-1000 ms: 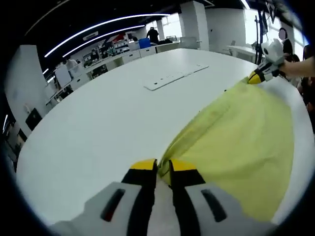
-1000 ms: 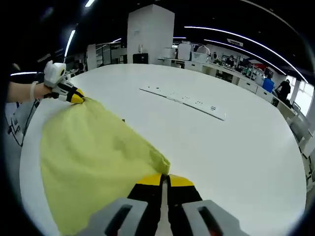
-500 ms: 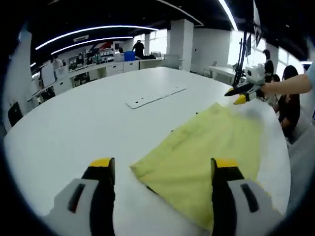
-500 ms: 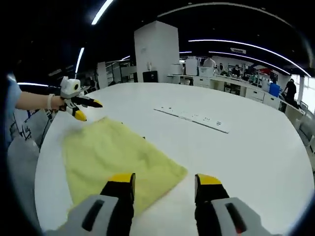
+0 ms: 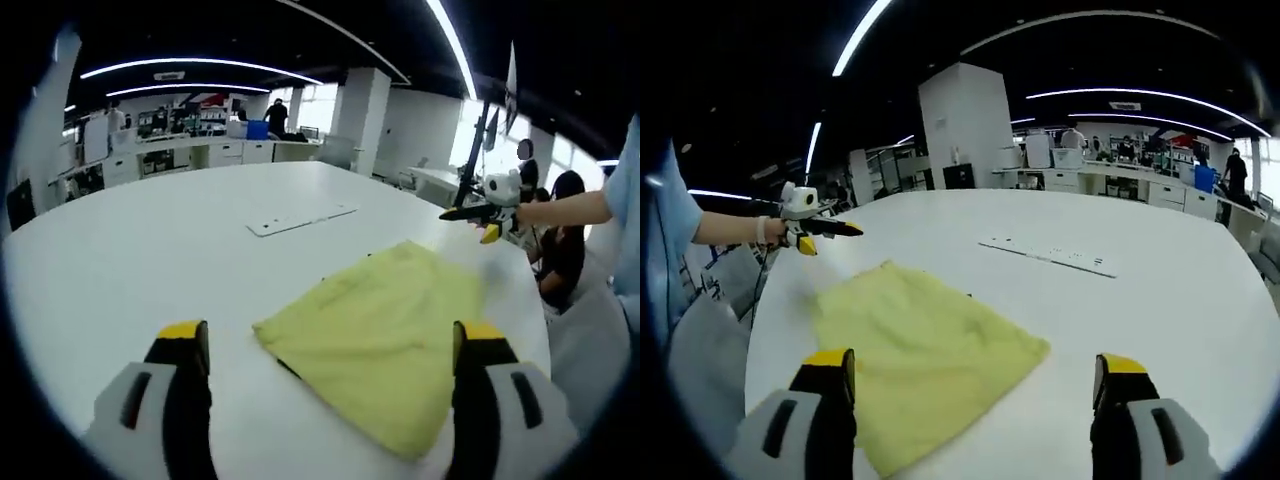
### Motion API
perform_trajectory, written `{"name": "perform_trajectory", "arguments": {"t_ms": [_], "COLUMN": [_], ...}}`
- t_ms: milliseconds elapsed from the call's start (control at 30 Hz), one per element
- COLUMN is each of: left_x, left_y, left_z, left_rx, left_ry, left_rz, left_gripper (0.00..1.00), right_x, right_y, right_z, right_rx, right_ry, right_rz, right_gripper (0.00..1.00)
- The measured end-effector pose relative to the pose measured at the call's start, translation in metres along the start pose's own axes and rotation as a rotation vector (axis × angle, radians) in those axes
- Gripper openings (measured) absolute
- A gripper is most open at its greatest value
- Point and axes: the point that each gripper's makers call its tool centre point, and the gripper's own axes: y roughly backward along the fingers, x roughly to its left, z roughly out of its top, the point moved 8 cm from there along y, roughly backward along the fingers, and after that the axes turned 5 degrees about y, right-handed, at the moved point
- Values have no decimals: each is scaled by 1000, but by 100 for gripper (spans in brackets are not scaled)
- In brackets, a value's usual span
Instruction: Fold the garment on the visible template until the final outline fits inside the template.
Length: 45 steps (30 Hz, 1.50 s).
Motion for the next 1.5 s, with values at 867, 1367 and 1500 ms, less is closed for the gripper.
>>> {"name": "perform_trajectory", "arguments": {"t_ms": [867,1367,1500], "left_x": [-40,-58,-58], "left_y": [44,33,31], "left_z": [-74,-109,-114], "left_rx": [106,145,153], "left_ry": [100,194,210], "left_rz": [-39,-61,-55], "left_gripper": [74,37,33], "right_x": [38,58,63], "right_y": [40,38,34], "right_z": [-57,-82,-84], "right_rx": [93,171,175], "right_ry": [-95,-116,-129], "right_rz": [17,64,86], "right_gripper": [67,34,23]}}
